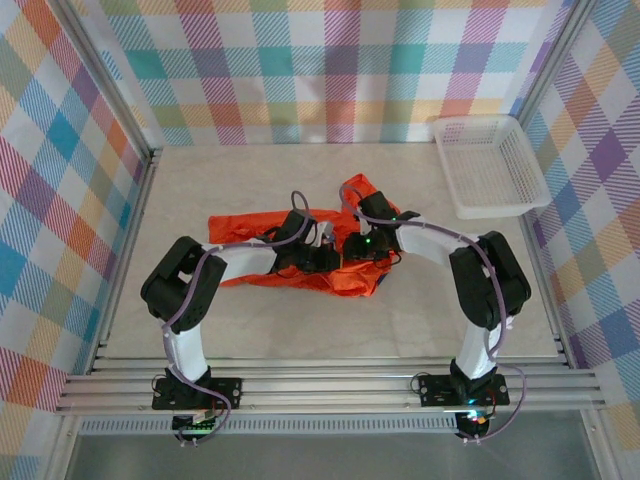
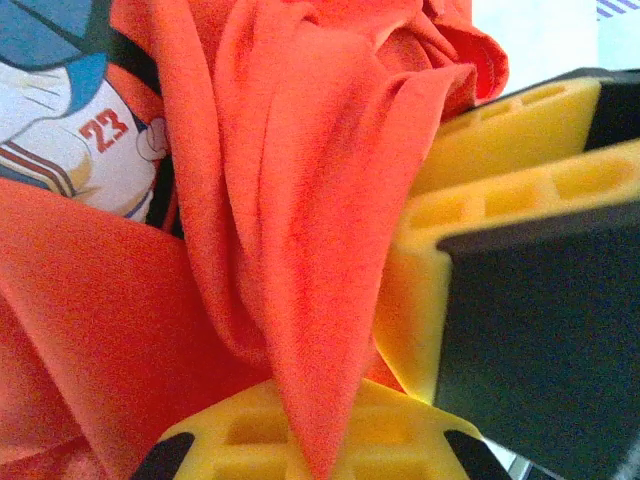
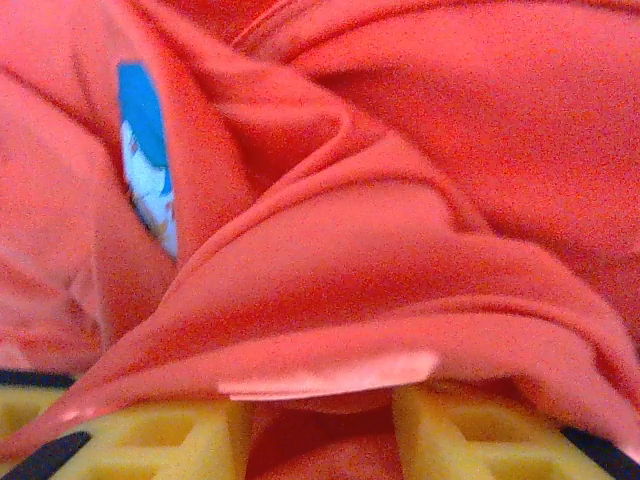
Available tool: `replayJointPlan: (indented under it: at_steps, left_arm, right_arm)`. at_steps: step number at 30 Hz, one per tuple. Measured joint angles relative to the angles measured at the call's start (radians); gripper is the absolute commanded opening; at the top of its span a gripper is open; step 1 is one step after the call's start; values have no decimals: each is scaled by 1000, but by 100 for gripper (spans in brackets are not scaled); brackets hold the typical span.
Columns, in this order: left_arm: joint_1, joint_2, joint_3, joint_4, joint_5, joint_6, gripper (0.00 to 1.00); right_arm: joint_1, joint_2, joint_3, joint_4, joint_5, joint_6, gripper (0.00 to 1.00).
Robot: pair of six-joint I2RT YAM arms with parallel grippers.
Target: Fold the inside-out t-shirt
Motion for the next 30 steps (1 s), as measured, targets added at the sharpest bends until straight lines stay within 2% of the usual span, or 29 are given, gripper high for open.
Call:
replayJointPlan:
  at_steps: [2,6,7,10,11,13,16,21,30]
  left_arm:
    - [0,0,0,0,0,0,0]
    - [0,-2,0,0,0,0,0]
    - [0,-2,0,0,0,0,0]
    - [0,-2,0,0,1,0,0]
    - [0,-2,0,0,1,0,0]
    - [0,-2,0,0,0,0,1]
    - [5,-9,0,-14,-18,5,14]
    - [31,-28,1,-39,-38,11,28]
    - [98,-24,55,-79,-46,16,31]
  right_arm:
    - [0,14,10,4,9,7,49]
    - [0,56,42,11,18,35,48]
    - [0,68,52,12,20,46,43]
    - [0,104,98,6,40,91,3]
    - [0,116,115,3,47,104,0]
    - [0,134,145,-7,54,128,0]
    - [0,125,160,-43,48,130,0]
    - [-3,21,172,-175,-32,95,0]
    - [-56,-290,130,-327,-255,34,0]
